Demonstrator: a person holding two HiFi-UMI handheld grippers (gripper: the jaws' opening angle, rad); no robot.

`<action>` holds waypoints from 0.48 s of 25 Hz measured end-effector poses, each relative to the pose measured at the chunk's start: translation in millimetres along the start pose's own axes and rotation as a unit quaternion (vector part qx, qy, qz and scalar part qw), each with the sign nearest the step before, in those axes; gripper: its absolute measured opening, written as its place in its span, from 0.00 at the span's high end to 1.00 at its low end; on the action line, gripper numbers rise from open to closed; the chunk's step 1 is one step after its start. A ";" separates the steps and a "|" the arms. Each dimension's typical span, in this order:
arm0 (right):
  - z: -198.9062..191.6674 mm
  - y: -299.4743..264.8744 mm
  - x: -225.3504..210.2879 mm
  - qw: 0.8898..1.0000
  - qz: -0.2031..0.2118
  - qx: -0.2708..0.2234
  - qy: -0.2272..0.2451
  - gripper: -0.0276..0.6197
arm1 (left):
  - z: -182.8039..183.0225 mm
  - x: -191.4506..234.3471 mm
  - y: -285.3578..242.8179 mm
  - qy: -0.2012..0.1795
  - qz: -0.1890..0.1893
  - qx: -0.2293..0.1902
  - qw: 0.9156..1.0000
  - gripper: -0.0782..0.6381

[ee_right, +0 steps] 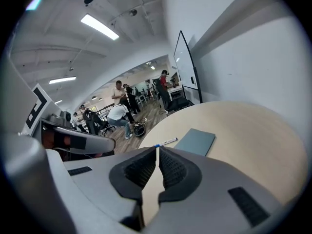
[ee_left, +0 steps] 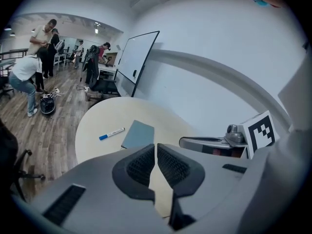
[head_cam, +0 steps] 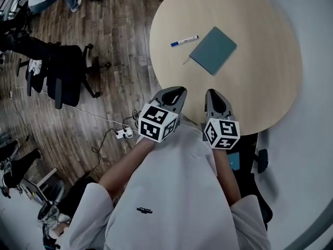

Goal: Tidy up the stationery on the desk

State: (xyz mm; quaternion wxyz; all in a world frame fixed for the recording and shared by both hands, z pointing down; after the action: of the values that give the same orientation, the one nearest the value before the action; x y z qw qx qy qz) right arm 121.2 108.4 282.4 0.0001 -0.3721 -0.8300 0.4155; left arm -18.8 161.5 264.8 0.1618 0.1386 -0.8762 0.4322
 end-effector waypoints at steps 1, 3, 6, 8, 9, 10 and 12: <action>3.9 -4.4 -9.7 1.000 0.005 0.002 -0.002 0.89 | 6.6 -0.9 -10.5 -0.001 0.003 0.003 1.000 0.85; 14.6 -12.9 -26.6 1.000 0.011 0.005 -0.010 0.89 | 21.1 0.6 -27.6 -0.002 0.012 0.009 1.000 0.85; 29.6 -28.8 -47.9 1.000 0.011 0.008 -0.022 0.89 | 40.7 9.0 -50.4 0.006 0.021 0.014 1.000 0.85; 31.0 -42.6 -58.8 0.999 0.007 0.012 -0.028 0.89 | 46.8 17.1 -64.8 0.010 0.025 0.012 1.000 0.85; 30.1 -49.7 -63.1 0.999 0.005 0.015 -0.033 0.89 | 48.5 21.5 -71.4 0.011 0.027 0.012 0.999 0.85; 29.2 -56.9 -67.4 0.999 0.003 0.017 -0.038 0.89 | 50.0 25.8 -78.0 0.011 0.028 0.015 0.999 0.85; 27.9 -71.3 -76.3 0.999 0.000 0.022 -0.045 0.89 | 52.4 32.6 -91.9 0.006 0.025 0.025 0.999 0.85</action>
State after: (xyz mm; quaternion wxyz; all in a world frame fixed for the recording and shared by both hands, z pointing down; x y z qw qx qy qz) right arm 123.7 15.1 336.9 -0.0294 -0.3526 -0.8201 0.4497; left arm -21.9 62.1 313.3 0.1527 0.1177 -0.8676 0.4584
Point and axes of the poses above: the fingertips, and each gripper's own axes: y backward along the fingers, x to its left, z out of its top, the point moved 6 cm from there along y, backward along the fingers, and after that the axes turned 11 degrees about x, right-handed, at the moved point
